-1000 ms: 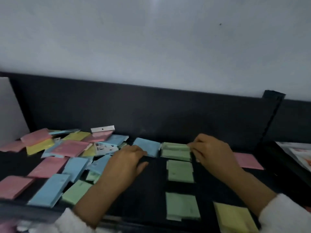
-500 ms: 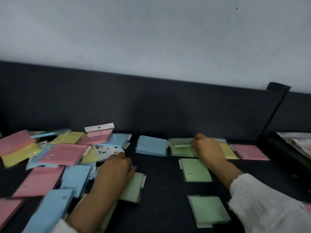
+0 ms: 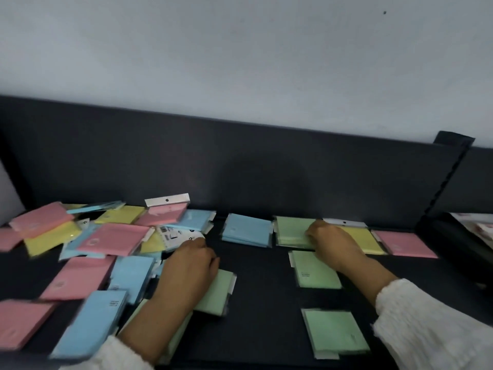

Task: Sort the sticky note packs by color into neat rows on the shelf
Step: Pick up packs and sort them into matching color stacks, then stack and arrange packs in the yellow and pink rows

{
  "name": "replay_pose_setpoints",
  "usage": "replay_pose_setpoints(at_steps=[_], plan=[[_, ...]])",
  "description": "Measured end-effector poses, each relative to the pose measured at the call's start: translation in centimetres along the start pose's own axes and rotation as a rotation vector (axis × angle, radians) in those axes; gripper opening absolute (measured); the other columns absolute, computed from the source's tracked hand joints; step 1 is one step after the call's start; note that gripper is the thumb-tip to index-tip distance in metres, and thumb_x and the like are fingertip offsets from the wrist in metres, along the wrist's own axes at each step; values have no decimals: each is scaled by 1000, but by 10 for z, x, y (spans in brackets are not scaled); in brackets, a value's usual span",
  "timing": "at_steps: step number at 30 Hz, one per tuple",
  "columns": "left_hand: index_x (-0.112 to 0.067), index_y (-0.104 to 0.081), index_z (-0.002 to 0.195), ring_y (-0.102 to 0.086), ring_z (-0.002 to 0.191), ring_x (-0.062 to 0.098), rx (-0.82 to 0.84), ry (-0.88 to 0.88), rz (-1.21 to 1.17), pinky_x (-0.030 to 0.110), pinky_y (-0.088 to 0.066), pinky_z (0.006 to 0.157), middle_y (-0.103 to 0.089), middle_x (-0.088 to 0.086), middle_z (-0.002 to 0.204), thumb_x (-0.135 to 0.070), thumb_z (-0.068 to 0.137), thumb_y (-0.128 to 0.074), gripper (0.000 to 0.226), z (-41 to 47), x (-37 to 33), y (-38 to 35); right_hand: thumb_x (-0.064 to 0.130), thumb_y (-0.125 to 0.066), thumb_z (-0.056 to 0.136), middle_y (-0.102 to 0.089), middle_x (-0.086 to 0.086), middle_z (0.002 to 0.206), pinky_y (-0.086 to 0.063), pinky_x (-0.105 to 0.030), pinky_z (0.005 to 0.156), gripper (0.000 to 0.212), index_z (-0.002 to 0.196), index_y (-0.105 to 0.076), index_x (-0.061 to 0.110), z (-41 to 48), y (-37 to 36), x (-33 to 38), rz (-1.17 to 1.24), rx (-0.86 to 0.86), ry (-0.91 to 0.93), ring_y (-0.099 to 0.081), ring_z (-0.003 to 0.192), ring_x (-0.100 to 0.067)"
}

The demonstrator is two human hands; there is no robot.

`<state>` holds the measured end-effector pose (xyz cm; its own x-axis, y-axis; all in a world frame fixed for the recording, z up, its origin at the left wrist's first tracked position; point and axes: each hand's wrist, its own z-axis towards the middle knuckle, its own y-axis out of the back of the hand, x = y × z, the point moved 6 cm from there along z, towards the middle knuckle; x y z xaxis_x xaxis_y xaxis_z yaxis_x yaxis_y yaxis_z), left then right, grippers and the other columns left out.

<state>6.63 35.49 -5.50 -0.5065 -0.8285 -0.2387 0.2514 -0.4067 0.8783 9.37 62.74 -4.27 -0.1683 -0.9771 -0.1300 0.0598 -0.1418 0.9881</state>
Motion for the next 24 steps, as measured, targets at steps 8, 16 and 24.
replay_pose_setpoints(at_steps=[8,16,24], plan=[[-18,-73,83,-61,75,21,-145,5,-102,33,-51,59,-65,0,81,-30,88,-59,20,-13,-5,34,16,-44,95,-52,-6,125,-48,-37,88,30,121,-58,10,-15,34,14,160,-109,126,-54,109,-24],[-19,-73,77,-63,71,24,-177,104,48,32,-51,55,-65,1,76,-21,81,-68,7,-53,7,58,23,-46,95,-52,-3,128,-43,-36,97,33,126,-55,16,-48,59,83,300,-154,403,-51,115,-21],[-31,-72,75,-61,66,13,-140,133,203,24,-41,46,-63,-10,70,-43,81,-64,16,-107,30,81,35,-48,93,-55,-5,123,-43,-37,94,36,121,-55,14,-74,50,157,288,-64,572,-49,115,-23]])
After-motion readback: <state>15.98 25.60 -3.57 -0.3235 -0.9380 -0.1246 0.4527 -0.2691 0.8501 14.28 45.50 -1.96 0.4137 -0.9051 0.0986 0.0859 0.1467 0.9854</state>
